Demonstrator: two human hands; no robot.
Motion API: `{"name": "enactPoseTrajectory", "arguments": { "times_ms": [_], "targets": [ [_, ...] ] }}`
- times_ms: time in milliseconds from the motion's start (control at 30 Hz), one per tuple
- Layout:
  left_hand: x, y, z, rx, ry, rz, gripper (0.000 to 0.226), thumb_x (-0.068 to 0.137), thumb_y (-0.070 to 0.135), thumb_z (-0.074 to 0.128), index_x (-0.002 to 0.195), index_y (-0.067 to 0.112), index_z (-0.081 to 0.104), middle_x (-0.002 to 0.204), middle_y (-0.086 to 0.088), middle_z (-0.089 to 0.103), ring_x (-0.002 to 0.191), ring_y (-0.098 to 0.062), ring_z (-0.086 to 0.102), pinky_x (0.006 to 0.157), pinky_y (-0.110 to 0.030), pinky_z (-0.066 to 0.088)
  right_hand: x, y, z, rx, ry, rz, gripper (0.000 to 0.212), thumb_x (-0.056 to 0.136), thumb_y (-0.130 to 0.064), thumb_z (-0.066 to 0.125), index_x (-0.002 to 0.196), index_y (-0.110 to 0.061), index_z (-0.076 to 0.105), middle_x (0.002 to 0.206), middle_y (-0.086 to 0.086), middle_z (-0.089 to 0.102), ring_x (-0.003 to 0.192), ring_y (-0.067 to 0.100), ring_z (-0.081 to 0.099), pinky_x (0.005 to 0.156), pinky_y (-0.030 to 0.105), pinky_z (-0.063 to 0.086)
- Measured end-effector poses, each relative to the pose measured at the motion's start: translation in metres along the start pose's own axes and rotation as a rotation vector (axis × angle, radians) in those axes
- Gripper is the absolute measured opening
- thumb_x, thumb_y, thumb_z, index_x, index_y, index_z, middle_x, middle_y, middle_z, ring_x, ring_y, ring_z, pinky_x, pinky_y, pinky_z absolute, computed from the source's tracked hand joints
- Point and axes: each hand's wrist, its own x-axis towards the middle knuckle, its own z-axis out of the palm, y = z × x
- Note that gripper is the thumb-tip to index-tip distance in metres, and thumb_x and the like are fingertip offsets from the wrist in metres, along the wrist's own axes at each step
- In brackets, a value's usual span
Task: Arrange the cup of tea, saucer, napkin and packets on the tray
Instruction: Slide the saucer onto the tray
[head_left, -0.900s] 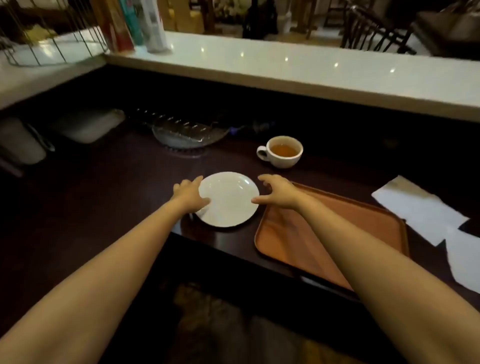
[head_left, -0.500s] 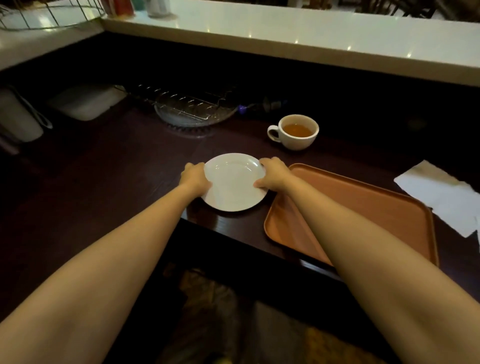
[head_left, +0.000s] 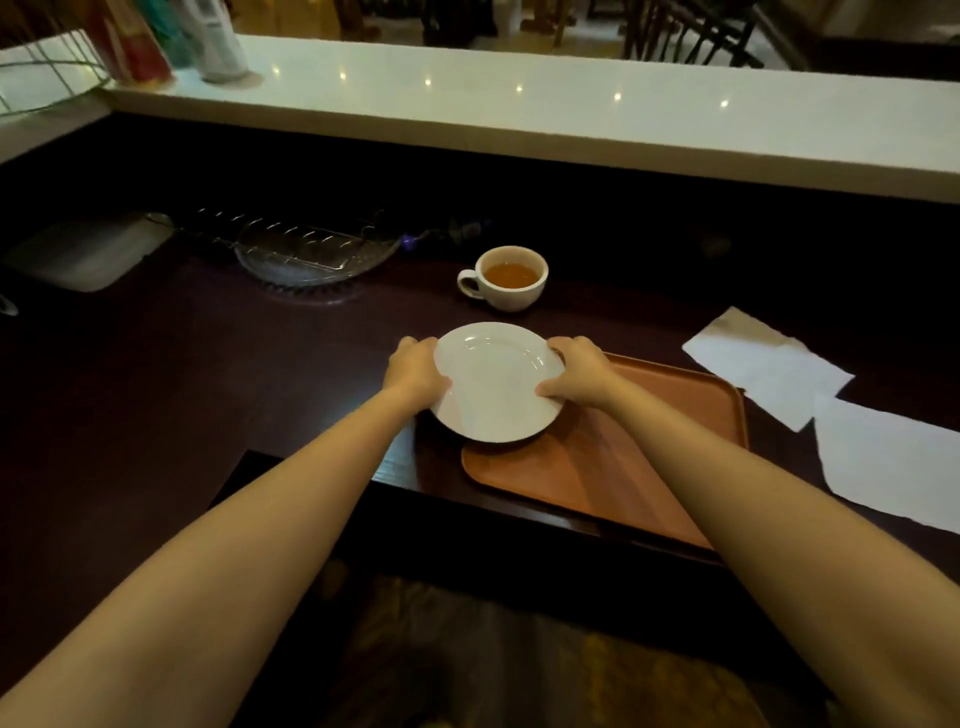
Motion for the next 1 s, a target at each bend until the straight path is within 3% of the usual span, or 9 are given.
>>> {"name": "enactPoseTrajectory", "arguments": {
  "times_ms": [167, 500, 633, 800, 1000],
  "targets": [
    [-0.005, 0.038, 0.03, -0.013, -0.04, 0.061, 0.033, 0.079, 0.015, 0.06, 0.111, 0.01, 0.053, 0.124, -0.016, 0.044, 0.104, -0.034, 0.052, 0.077, -0.034, 0.042, -0.024, 0.042, -0.016, 0.026, 0.047, 0.074, 0.074, 0.07, -0.022, 0.073, 0.134, -0.007, 0.039, 0.134, 0.018, 0.042, 0.117, 0.033, 0.047, 0.095, 0.037, 0.04],
    [-0.012, 0.065, 0.068, 0.048, -0.096, 0.14, 0.039, 0.077, 0.02, 0.063, 0.115, 0.015, 0.053, 0.124, -0.016, 0.047, 0.104, -0.033, 0.053, 0.079, -0.035, 0.044, -0.047, 0.091, -0.018, 0.113, 0.092, 0.065, 0.056, 0.069, -0.013, 0.072, 0.121, -0.01, 0.053, 0.125, 0.012, 0.057, 0.111, 0.026, 0.053, 0.082, 0.029, 0.044],
    [-0.012, 0.066, 0.069, 0.077, -0.098, 0.126, 0.05, 0.077, 0.021, 0.065, 0.123, 0.013, 0.047, 0.128, -0.016, 0.045, 0.11, -0.033, 0.051, 0.089, -0.039, 0.045, -0.043, 0.096, -0.015, 0.086, 0.12, 0.068, 0.06, 0.07, -0.016, 0.072, 0.125, -0.012, 0.049, 0.131, 0.012, 0.051, 0.117, 0.027, 0.049, 0.085, 0.03, 0.042],
    [-0.003, 0.068, 0.059, 0.201, -0.069, 0.163, 0.054, 0.08, 0.032, 0.063, 0.125, 0.009, 0.044, 0.127, -0.018, 0.046, 0.112, -0.035, 0.05, 0.088, -0.042, 0.045, -0.036, 0.097, -0.015, -0.109, 0.151, 0.104, 0.069, 0.075, -0.032, 0.068, 0.134, -0.015, 0.036, 0.139, 0.014, 0.039, 0.128, 0.032, 0.033, 0.102, 0.042, 0.037],
    [0.044, 0.058, 0.027, -0.139, 0.01, -0.057, 0.081, 0.073, 0.035, 0.072, 0.137, 0.007, 0.032, 0.141, -0.017, 0.037, 0.127, -0.034, 0.041, 0.103, -0.045, 0.04, -0.001, 0.071, -0.031, 0.057, 0.135, 0.01, 0.072, 0.079, -0.032, 0.065, 0.139, -0.013, 0.029, 0.141, 0.013, 0.037, 0.131, 0.03, 0.031, 0.106, 0.044, 0.035]
  ]
}}
